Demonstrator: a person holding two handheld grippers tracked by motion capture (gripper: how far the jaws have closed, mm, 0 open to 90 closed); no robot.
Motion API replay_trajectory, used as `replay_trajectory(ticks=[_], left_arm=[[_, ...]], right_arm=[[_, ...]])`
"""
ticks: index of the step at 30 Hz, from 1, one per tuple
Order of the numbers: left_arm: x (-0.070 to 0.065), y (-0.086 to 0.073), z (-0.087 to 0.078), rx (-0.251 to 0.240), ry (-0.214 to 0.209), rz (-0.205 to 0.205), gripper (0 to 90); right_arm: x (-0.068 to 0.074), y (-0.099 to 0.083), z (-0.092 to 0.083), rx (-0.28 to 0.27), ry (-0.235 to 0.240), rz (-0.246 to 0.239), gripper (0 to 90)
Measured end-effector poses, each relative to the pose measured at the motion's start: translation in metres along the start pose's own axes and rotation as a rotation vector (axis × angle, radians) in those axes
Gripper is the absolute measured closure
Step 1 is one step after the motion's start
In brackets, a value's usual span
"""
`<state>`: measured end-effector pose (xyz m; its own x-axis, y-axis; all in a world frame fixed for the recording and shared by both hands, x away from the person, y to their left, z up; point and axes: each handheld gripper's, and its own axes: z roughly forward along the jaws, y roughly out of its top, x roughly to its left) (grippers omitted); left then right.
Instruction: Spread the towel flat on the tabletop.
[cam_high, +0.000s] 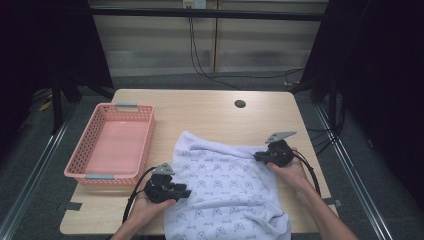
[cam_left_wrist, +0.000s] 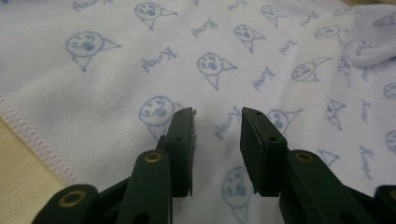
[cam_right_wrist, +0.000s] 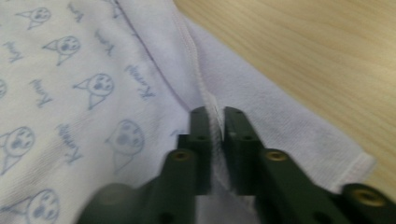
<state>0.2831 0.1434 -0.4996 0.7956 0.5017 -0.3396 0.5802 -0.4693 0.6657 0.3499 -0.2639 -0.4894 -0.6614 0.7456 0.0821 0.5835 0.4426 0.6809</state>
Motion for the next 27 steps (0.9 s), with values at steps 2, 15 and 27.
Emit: replay_trajectory(ticks=[2, 15, 27], left_arm=[[0.001, 0.000, 0.001, -0.009, -0.003, -0.006, 65.1], [-0.003, -0.004, -0.005, -0.005, 0.011, -0.004, 59.5], [-0.014, -0.019, -0.025, 0.024, 0.037, 0.023, 60.0]], right_arm=[[-0.007, 0.008, -0.003, -0.023, -0.002, 0.024, 89.1], [-0.048, 0.055, 0.005, -0.117, -0.147, 0.159, 57.8], [0.052, -0.033, -0.070, -0.067, 0.112, 0.040, 55.8]])
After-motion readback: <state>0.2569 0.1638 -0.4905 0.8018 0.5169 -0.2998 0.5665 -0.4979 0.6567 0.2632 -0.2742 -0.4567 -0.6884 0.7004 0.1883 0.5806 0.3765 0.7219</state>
